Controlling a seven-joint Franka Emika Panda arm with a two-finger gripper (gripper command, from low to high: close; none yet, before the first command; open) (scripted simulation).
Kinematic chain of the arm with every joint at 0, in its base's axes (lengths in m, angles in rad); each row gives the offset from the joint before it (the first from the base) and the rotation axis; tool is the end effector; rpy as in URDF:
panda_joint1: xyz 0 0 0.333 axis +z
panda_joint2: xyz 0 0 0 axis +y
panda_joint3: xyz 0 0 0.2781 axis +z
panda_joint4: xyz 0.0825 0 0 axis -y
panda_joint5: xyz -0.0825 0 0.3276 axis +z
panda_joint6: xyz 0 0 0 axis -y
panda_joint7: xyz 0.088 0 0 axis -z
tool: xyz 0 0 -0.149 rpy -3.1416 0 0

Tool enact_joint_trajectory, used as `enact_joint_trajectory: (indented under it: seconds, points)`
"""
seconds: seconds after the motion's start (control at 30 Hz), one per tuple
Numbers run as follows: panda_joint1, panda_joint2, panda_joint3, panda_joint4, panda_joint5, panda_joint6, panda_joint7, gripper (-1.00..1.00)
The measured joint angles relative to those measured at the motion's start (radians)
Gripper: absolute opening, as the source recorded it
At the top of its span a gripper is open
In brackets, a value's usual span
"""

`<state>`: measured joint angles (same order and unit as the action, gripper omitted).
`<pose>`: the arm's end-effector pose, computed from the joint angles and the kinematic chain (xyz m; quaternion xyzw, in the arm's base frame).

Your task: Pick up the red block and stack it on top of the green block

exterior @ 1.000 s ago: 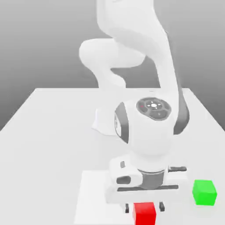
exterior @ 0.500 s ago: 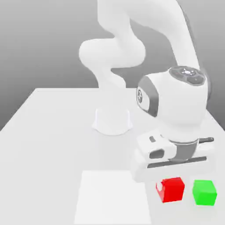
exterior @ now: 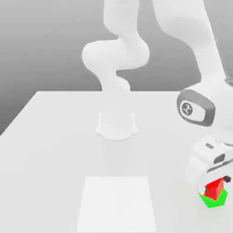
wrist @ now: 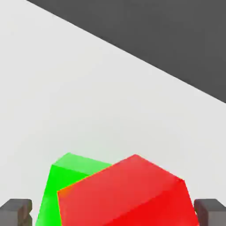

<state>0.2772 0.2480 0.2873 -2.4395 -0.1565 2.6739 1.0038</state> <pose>0.3785 0.2500 0.1788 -0.9882 0.1533 -0.0007 0.0001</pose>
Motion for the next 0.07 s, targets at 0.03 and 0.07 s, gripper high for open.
enact_joint_trajectory:
  seconds: [0.03,0.07]
  points:
    - [-0.005,-0.033,0.009,-0.002,0.024,-0.029,-0.017,1.00]
    - [-0.009,-0.068,0.017,-0.004,0.048,-0.060,-0.035,1.00]
